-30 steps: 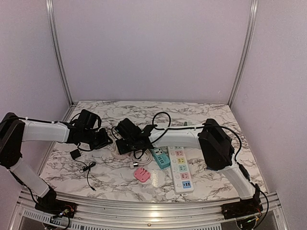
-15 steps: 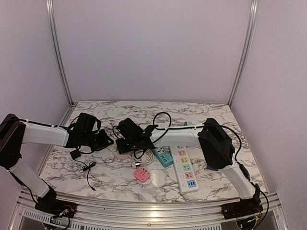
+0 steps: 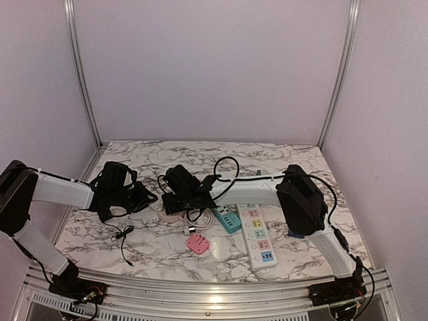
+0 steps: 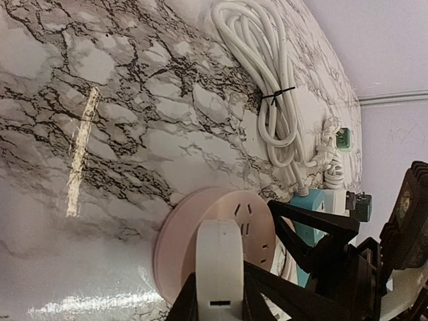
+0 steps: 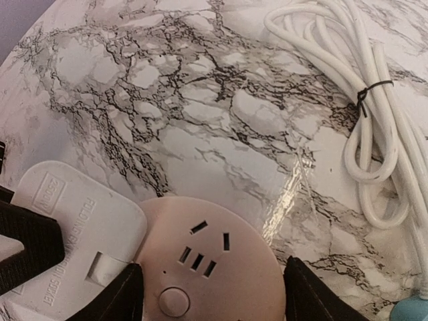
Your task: Pull the plug off the socket
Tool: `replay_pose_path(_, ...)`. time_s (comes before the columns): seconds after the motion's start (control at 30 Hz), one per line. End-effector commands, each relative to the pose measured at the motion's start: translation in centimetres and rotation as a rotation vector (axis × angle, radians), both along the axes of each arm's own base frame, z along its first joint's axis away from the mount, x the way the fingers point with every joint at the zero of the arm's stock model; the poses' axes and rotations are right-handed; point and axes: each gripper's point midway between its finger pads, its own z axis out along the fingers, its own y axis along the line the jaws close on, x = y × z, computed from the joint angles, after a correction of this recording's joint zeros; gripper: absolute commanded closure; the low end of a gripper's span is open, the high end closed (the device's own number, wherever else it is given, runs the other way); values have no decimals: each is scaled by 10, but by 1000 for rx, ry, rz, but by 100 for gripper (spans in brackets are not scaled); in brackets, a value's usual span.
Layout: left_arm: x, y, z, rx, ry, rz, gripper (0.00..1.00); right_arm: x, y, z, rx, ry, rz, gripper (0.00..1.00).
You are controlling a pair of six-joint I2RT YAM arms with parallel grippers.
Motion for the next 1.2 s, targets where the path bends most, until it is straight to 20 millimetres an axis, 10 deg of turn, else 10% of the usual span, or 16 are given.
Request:
replay_pose_path(0.0,15,-46,127,-308,-345,-155,100,-44,-56,-108,-272,230,44,33)
replay_pose_path(0.5,7,-36,113,-282,-354,-138,100,-34,-59,-92,-191,244,26,33)
replay_pose_path(1.17,38,101,35,785,-25,120,98,4,-71,131,169,-79,3,18)
